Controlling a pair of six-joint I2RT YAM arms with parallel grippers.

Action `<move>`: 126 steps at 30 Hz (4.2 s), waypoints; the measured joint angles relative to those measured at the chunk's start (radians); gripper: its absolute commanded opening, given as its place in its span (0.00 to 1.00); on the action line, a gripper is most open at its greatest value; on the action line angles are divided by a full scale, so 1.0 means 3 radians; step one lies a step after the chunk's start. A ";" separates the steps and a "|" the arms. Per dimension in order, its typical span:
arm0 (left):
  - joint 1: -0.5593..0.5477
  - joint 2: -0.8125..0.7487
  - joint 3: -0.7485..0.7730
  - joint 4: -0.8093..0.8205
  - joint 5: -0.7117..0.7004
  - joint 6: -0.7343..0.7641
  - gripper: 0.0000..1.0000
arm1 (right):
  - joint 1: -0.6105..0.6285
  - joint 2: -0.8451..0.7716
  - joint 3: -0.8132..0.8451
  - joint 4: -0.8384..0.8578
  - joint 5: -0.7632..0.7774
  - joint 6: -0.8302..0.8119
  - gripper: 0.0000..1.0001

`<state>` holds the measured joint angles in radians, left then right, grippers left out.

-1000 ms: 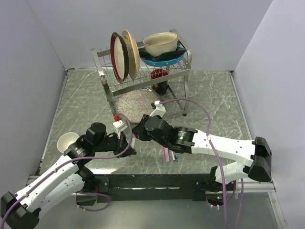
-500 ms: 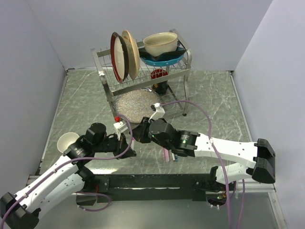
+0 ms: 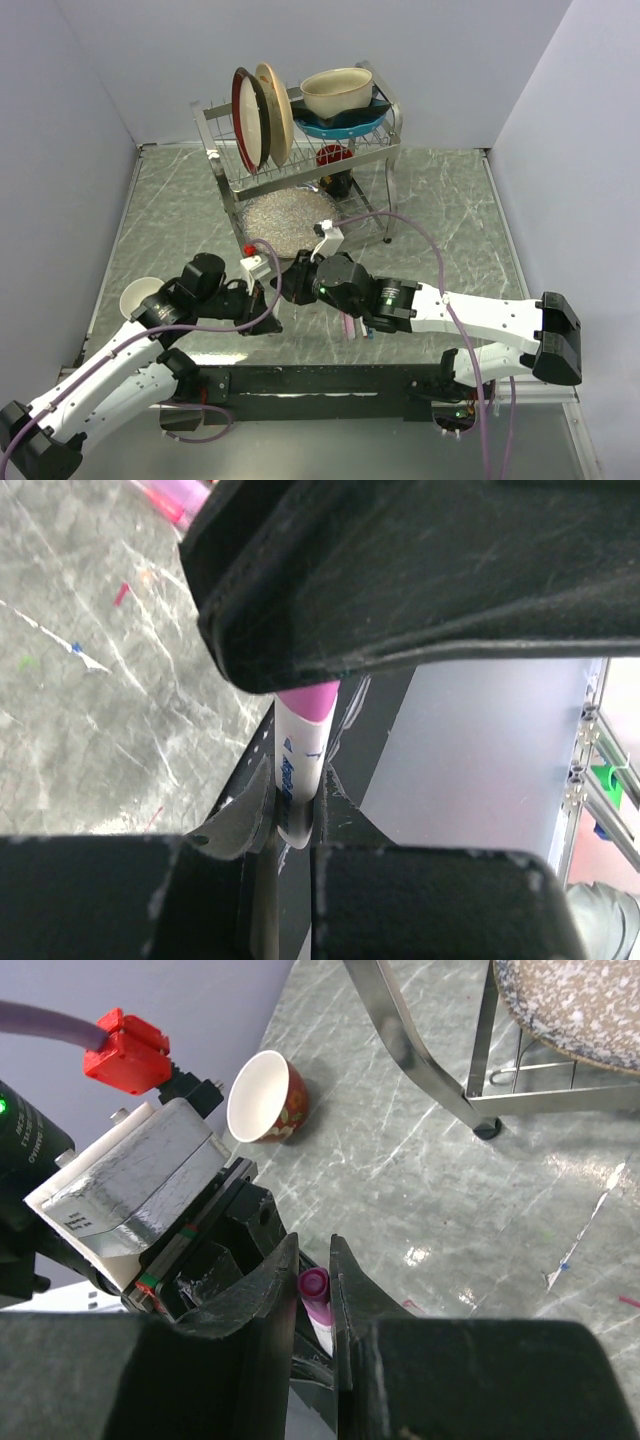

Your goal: Insert the pens into the pen caps

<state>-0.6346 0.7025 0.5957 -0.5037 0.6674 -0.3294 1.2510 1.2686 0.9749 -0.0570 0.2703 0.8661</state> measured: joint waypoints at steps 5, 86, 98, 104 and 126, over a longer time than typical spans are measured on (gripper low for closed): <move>-0.0017 0.0027 0.0001 -0.0172 0.0008 0.0025 0.01 | 0.0057 0.0042 -0.0093 0.0116 -0.0008 -0.0004 0.00; -0.1668 0.2403 0.0334 0.0767 -0.2560 -0.2766 0.35 | 0.0882 -0.2026 -0.0613 -0.2219 0.1064 0.1531 0.93; -0.1684 0.1186 0.0613 0.0551 -0.2876 -0.2342 0.87 | 0.0882 -0.2010 -0.0613 -0.2191 0.1041 0.1391 1.00; -0.1687 0.0280 0.0646 0.0650 -0.2981 -0.1835 0.99 | 0.0882 -0.2082 -0.0612 -0.2173 0.1127 0.1228 1.00; -0.1690 -0.1194 -0.0102 0.0880 -0.3179 -0.1526 0.99 | 0.0882 -0.2819 -0.0523 -0.2368 0.1789 0.1278 1.00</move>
<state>-1.1416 0.3443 0.5652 -0.2398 -0.2863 -0.7872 1.5158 0.4229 0.8181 -0.7673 0.8070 1.2495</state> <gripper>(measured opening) 0.994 0.998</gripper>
